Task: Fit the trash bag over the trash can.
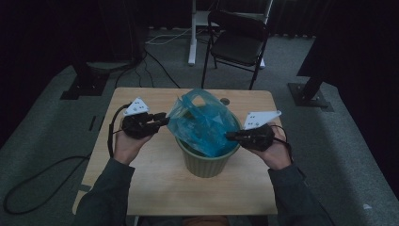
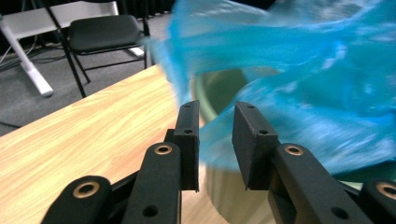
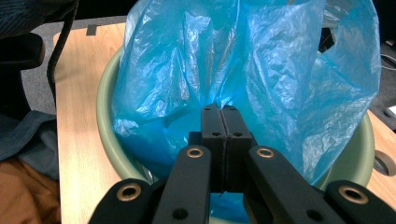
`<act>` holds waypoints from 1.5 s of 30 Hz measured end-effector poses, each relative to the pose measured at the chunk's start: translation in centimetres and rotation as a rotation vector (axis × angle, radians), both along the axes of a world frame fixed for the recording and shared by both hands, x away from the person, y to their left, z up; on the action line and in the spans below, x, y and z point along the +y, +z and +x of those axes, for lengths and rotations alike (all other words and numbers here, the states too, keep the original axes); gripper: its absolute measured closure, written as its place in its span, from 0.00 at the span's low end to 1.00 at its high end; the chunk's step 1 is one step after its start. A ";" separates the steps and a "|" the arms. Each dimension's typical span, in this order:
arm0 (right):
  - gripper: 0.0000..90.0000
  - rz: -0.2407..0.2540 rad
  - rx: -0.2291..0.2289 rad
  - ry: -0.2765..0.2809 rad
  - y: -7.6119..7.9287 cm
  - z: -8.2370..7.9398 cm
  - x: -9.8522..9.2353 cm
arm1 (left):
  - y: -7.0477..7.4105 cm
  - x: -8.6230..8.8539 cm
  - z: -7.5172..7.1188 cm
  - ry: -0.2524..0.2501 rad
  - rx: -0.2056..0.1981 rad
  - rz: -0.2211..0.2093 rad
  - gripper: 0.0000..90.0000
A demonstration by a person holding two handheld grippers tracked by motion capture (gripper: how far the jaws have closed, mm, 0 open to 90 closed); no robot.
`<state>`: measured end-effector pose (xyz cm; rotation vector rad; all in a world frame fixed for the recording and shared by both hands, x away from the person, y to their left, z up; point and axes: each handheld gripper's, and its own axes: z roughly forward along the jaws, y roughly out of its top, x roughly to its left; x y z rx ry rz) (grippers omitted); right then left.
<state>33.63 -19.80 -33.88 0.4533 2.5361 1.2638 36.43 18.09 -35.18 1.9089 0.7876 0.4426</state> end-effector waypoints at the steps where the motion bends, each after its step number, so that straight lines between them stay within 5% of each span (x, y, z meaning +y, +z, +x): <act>1: 1.00 0.002 0.002 -0.002 -0.1 0.0 -0.1 | 0.0 0.0 0.0 0.000 0.000 0.000 0.77; 4: 1.00 0.003 0.007 -0.007 -0.2 -0.1 -0.4 | -0.1 0.7 1.1 0.041 0.020 -0.035 0.74; 10: 1.00 0.000 0.008 -0.005 -0.3 -0.1 -0.4 | 0.3 0.4 2.8 0.042 0.038 -0.090 0.68; 17: 1.00 -0.001 0.010 -0.003 -0.4 0.0 -0.3 | 1.1 -1.5 4.3 0.029 0.036 -0.053 0.63; 27: 1.00 -0.003 0.013 -0.004 -0.5 0.1 -0.3 | 0.5 -3.1 6.0 0.029 0.100 -0.044 0.67; 34: 1.00 -0.007 0.016 -0.010 -0.8 -0.1 -0.6 | 1.0 -3.5 4.4 -0.012 0.075 -0.036 0.98; 45: 1.00 -0.009 0.025 -0.030 -1.1 -0.2 -1.3 | 1.3 -3.1 1.5 -0.040 0.014 -0.047 1.00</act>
